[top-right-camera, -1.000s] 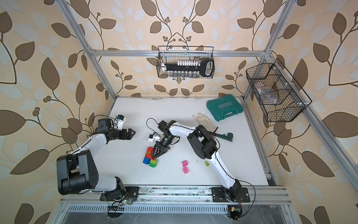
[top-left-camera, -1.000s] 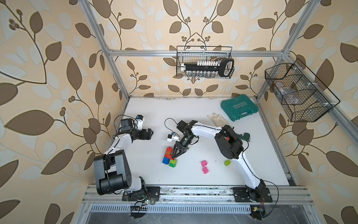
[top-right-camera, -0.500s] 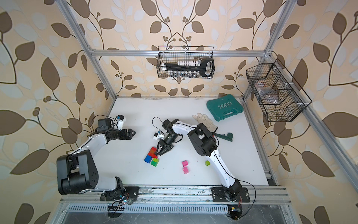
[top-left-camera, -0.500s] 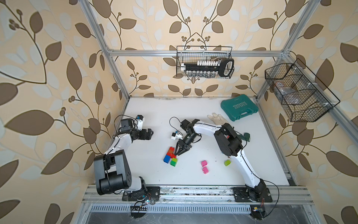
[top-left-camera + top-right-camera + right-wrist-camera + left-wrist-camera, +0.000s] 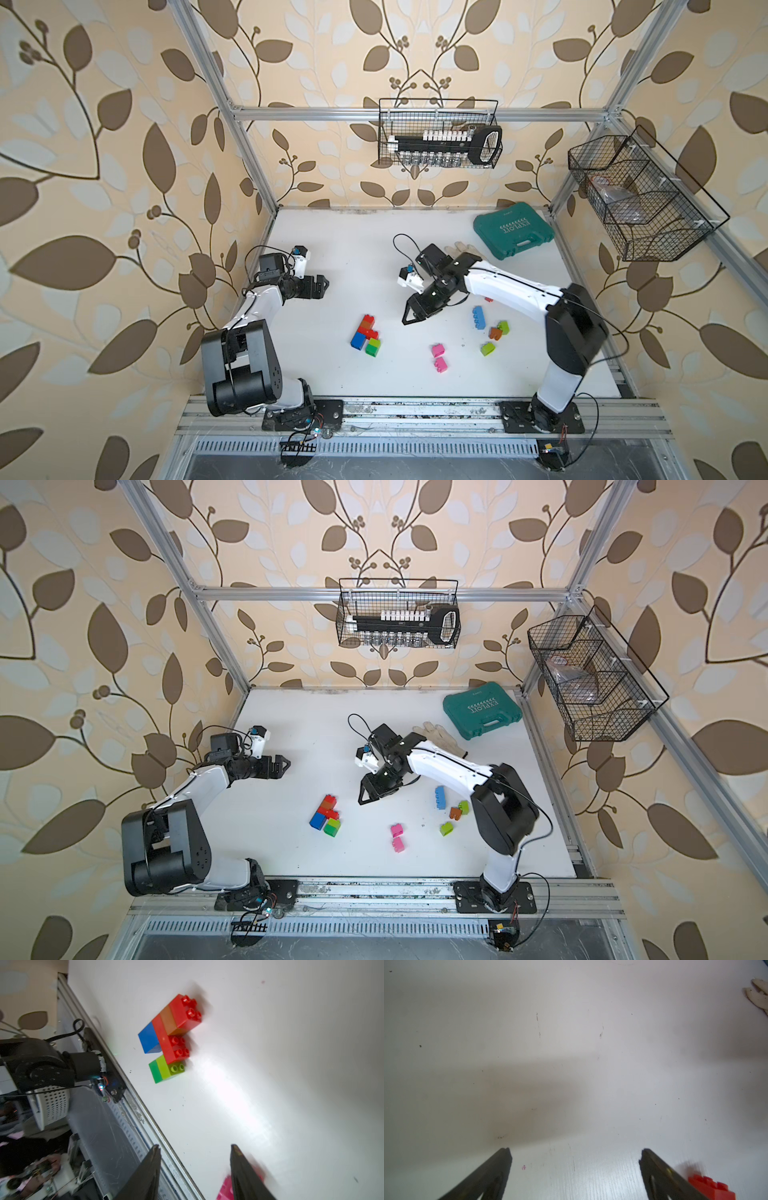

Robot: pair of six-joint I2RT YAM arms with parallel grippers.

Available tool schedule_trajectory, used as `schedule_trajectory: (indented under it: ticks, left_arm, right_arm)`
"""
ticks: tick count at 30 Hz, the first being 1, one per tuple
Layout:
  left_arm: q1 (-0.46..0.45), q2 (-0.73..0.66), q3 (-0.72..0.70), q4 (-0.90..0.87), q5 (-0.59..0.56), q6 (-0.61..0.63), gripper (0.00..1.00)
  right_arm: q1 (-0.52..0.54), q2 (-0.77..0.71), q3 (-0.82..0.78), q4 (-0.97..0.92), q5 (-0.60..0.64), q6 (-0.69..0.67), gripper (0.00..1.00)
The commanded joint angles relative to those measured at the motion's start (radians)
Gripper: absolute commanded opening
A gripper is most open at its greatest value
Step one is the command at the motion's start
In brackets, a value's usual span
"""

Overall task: Assemble the letter h with lego
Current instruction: Pick up the lego brick from the center of the board.

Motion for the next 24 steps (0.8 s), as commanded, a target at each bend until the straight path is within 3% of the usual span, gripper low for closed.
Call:
schedule_trajectory:
  ticks: [1, 5, 9, 13, 20, 24]
  left_arm:
    - [0.003, 0.006, 0.032, -0.014, 0.008, 0.000, 0.99]
    - [0.003, 0.009, 0.035, -0.017, 0.006, 0.002, 0.99]
    - [0.003, 0.008, 0.035, -0.020, -0.007, -0.006, 0.99]
    - [0.003, 0.006, 0.037, -0.018, -0.014, -0.031, 0.99]
    - [0.003, 0.005, 0.039, -0.017, 0.005, -0.047, 0.99]
    - [0.003, -0.012, 0.022, -0.006, 0.008, -0.038, 0.99]
  right_arm:
    - [0.018, -0.071, -0.112, -0.068, 0.331, 0.095, 0.52]
    - [0.097, -0.120, -0.168, -0.108, 0.358, 0.157, 0.59]
    - [0.207, -0.112, -0.198, -0.139, 0.397, 0.201, 0.60]
    - [0.231, -0.103, -0.248, -0.128, 0.390, 0.240, 0.60]
    - [0.270, -0.085, -0.324, -0.045, 0.337, 0.315, 0.52]
    - [0.270, -0.066, -0.363, 0.032, 0.312, 0.355, 0.34]
